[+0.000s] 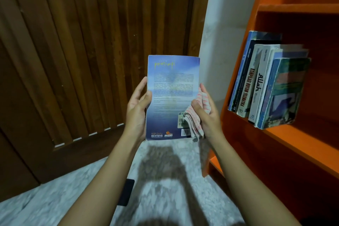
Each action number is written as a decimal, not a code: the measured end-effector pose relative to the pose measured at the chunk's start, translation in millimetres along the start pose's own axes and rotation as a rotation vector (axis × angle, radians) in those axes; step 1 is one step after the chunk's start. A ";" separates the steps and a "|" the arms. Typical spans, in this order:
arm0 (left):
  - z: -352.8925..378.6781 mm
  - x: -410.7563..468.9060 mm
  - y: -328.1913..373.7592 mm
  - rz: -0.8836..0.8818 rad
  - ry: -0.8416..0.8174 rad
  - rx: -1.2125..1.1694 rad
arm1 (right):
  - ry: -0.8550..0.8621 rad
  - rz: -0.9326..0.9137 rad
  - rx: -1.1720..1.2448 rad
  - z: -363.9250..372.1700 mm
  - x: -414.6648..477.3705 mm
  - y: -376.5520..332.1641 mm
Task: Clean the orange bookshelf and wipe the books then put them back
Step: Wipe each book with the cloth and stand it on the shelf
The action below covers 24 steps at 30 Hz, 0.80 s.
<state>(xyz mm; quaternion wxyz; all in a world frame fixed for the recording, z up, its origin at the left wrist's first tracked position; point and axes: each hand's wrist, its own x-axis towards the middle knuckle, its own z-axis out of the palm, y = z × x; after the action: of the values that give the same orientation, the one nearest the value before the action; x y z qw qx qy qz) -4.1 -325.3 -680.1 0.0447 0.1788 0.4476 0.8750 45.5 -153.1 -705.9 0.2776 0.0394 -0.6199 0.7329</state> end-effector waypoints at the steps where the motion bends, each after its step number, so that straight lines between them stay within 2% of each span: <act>1: 1.0 0.7 0.2 0.014 -0.015 0.012 | -0.008 0.017 0.070 0.4 -0.6 -0.8; 6: 4.3 6.1 -4.7 0.107 -0.050 0.180 | 0.036 0.023 0.189 3.0 -5.5 -5.8; 13: 7.3 13.6 -15.9 0.211 -0.019 0.510 | 0.155 0.007 0.156 1.8 -10.6 -17.0; 17: 16.0 10.9 -12.5 0.419 0.076 0.883 | 0.203 -0.066 0.042 2.5 -13.7 -19.3; 19: 23.5 7.6 -13.7 0.489 0.022 0.930 | 0.248 -0.126 -0.080 7.0 -16.5 -20.0; 22: 34.7 2.4 -19.2 0.352 -0.128 0.832 | 0.268 -0.169 -0.273 15.1 -23.3 -16.3; 24: 41.0 0.4 -20.0 0.304 -0.124 0.848 | 0.262 -0.220 -0.454 18.5 -29.8 -9.9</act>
<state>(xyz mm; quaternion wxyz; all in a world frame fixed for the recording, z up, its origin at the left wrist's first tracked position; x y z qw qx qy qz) 8.3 -281.8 -674.0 -0.1348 0.2969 0.7317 0.5986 69.8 -180.2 -704.9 0.4348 -0.0518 -0.7191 0.5396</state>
